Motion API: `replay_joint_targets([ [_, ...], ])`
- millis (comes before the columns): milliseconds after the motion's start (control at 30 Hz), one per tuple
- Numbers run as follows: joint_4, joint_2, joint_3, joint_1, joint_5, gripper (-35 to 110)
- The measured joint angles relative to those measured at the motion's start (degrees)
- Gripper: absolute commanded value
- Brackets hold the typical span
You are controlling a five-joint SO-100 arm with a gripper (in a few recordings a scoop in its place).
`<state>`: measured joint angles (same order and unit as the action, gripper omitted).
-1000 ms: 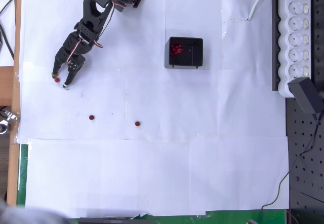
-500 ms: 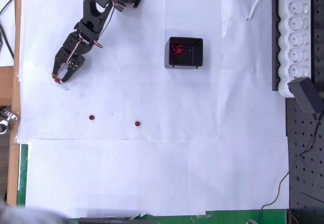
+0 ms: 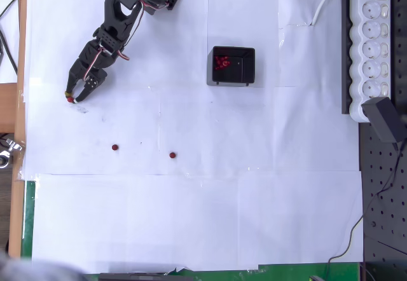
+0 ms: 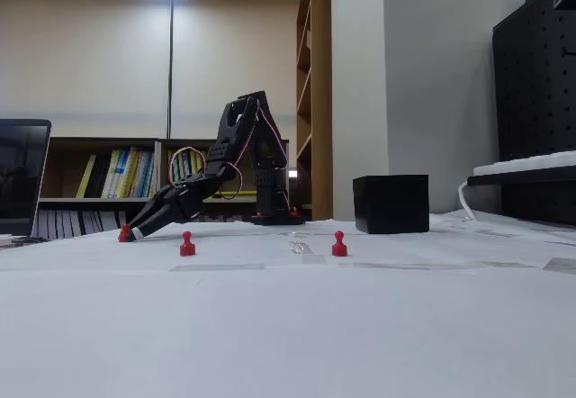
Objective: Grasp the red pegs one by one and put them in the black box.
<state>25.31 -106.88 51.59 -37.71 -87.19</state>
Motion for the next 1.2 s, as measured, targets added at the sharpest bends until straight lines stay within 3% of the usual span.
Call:
replay_joint_targets([
  [133,-16.8,9.8,-1.5,1.6,2.5,0],
  [333,-59.9,30.4,5.2,9.2,-1.6,0],
  [500,-97.2,39.4,18.5,24.3,-11.3,0],
  [600,-113.8,40.3,27.1,36.7,-19.0,0],
  [733,-124.5,38.8,37.8,56.1,-31.6,0],
  [900,-127.5,29.7,51.5,75.2,-45.6,0],
  [1200,-121.8,12.9,57.7,82.2,-50.5,0],
])
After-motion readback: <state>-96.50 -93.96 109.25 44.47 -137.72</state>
